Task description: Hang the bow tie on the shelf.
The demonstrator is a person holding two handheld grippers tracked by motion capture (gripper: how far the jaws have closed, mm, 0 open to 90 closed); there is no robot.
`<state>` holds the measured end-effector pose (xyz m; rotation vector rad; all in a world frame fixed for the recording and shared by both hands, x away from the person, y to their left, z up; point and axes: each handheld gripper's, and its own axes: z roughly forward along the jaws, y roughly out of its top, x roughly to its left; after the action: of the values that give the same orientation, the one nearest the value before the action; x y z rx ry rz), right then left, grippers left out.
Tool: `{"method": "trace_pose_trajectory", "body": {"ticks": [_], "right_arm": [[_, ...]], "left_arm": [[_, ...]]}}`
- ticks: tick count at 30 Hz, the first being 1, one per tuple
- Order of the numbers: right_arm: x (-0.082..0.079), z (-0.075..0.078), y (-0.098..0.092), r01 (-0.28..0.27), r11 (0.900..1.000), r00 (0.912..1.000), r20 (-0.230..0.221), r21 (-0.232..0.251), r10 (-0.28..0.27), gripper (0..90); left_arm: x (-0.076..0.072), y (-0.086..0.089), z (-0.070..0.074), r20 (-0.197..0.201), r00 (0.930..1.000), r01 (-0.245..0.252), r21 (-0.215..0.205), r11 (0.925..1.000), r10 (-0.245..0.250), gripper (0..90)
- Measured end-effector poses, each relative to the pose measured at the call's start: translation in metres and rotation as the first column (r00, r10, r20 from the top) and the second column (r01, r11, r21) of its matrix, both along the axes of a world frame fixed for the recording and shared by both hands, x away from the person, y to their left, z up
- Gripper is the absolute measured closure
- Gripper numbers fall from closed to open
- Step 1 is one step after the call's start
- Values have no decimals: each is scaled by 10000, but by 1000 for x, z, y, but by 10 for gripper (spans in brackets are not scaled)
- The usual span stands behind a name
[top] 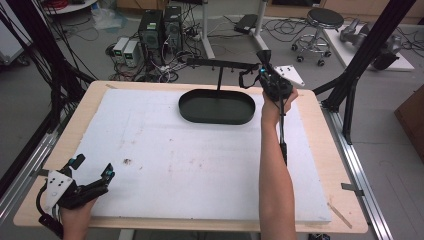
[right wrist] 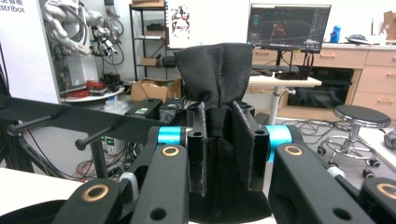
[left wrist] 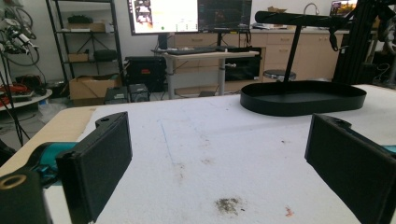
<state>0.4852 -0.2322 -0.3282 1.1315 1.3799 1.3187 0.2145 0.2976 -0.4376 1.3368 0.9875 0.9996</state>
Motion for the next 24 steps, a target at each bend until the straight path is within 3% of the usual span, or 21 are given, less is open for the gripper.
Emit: {"method": "trace_pose_trajectory", "body": {"ticks": [10,11,12,13,17,20,24], "right_arm": [[9,-13,4,108,9999,9984,-557,-47,-110,742],[9,-14,3,302,9995,9977,-605,-67,-306,677],[9,-14,3,302,9995,9977,-605,-67,-306,677],[8,-13,2,557,9984,9969,-565,30,-554,577],[4,-9,-3,914,9956,9944,-540,179,-904,404],[-1,-4,-7,970,9948,9936,-608,307,-951,220],[-10,5,-10,1031,9944,9921,-746,229,-1011,112]], "left_arm": [[-1,2,1,26,10000,-81,-73,9999,81,78],[-1,3,1,29,9999,-104,-116,9999,105,78],[-1,3,1,29,9999,-104,-116,9999,105,78],[-1,3,1,20,9999,-107,-130,9999,108,78],[-1,2,1,59,10000,-80,-137,9999,80,78],[-1,2,2,78,9999,-76,-125,9999,77,78],[-1,1,2,46,10000,-63,-117,9999,63,78]]}}
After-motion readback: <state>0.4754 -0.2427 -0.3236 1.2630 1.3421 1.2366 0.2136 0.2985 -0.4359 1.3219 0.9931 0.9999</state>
